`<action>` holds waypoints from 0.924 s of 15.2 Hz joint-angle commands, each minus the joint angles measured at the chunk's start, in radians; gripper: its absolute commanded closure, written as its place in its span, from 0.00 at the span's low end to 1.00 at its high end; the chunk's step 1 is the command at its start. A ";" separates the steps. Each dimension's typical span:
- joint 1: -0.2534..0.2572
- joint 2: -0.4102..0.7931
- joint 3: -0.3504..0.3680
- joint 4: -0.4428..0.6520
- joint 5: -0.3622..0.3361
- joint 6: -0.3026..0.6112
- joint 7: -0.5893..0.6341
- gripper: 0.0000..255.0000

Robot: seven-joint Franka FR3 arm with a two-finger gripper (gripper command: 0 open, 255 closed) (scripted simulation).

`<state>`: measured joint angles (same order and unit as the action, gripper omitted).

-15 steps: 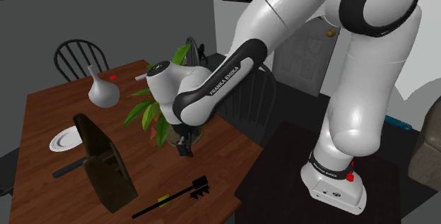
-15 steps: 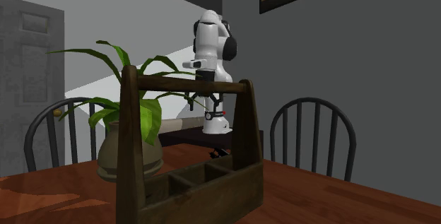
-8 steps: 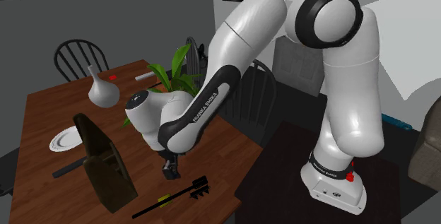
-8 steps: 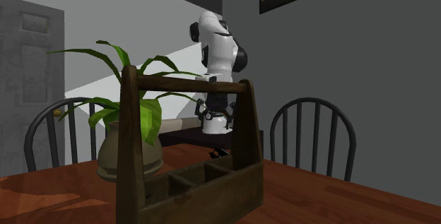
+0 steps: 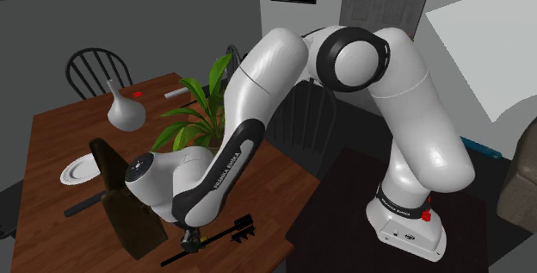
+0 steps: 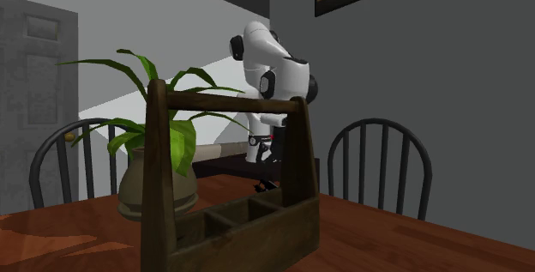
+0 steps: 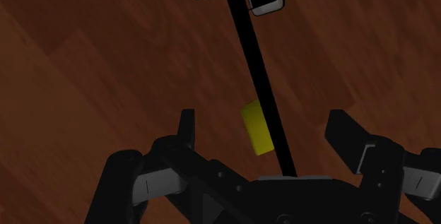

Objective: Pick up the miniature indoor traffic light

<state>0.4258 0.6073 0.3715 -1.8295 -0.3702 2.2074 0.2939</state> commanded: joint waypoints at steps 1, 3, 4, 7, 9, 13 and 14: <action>0.016 0.033 -0.006 0.020 -0.013 0.009 0.009 0.00; 0.020 0.053 -0.013 0.023 -0.022 0.026 0.014 0.00; 0.023 0.063 -0.016 0.025 -0.026 0.034 0.017 0.00; 0.031 0.100 -0.028 0.033 -0.041 0.061 0.027 0.00; 0.031 0.100 -0.028 0.033 -0.041 0.061 0.027 0.00; 0.031 0.100 -0.028 0.032 -0.041 0.062 0.028 1.00; 0.031 0.100 -0.028 0.032 -0.041 0.062 0.028 1.00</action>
<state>0.4571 0.7072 0.3433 -1.7974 -0.4113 2.2690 0.3215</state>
